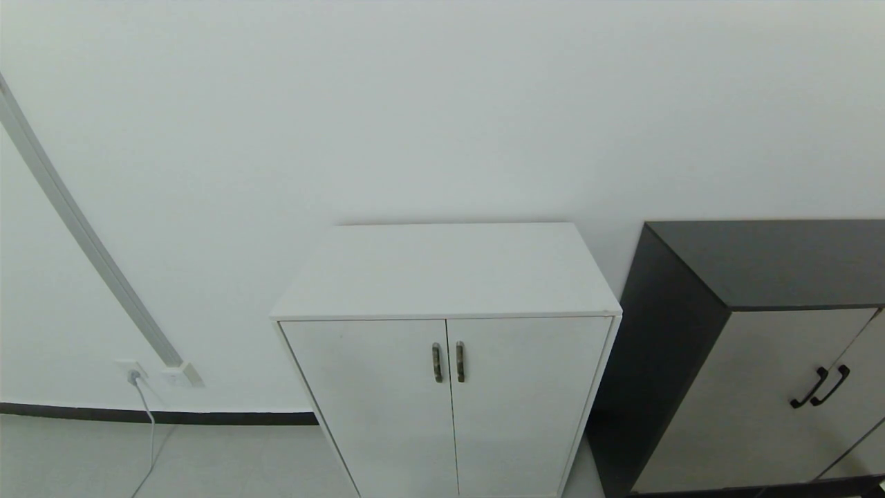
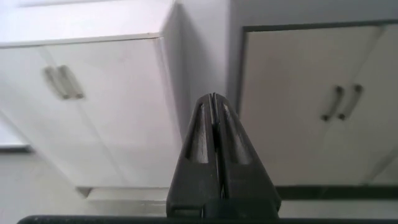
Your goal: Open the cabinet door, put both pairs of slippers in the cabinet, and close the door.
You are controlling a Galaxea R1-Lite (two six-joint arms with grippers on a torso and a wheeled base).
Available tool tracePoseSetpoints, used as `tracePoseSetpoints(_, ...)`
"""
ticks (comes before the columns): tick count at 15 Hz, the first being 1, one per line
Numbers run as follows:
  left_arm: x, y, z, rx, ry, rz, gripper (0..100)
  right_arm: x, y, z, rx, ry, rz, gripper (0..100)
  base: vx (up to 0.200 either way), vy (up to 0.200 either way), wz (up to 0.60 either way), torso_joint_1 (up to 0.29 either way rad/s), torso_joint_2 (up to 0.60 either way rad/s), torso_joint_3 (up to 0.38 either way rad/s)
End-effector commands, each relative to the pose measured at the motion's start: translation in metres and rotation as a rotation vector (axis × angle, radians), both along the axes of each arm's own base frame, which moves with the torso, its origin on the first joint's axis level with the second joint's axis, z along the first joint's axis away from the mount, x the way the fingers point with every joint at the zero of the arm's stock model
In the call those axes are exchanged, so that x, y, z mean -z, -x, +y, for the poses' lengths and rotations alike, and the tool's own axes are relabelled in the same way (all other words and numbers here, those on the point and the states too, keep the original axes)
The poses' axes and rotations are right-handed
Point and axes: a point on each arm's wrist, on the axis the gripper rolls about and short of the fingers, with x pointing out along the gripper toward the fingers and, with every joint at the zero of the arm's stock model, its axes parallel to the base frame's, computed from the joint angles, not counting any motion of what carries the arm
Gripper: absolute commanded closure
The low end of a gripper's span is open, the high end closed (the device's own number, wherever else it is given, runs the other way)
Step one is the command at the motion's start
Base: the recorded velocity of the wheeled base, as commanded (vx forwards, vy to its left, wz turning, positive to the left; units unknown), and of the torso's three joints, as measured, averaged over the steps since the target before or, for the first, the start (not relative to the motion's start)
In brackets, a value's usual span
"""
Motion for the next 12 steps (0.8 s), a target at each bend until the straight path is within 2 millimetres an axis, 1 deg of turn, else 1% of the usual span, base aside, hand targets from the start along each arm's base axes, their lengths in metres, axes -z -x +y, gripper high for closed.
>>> tracePoseSetpoints(1,0.0,-0.0001,0.0,-0.001,0.001,0.001,100,-0.0006,-0.0001,-0.0004,0.016,-0.01,-0.004,100,0.0,0.0,0.0,0.0,0.0,0.0)
tracePoseSetpoints(12,-0.0001,-0.0001,0.0001,-0.004,-0.002,0.0,100,-0.0006,-0.0001,-0.0003,0.018,0.003,-0.004,100,0.0,0.0,0.0,0.0,0.0,0.0)
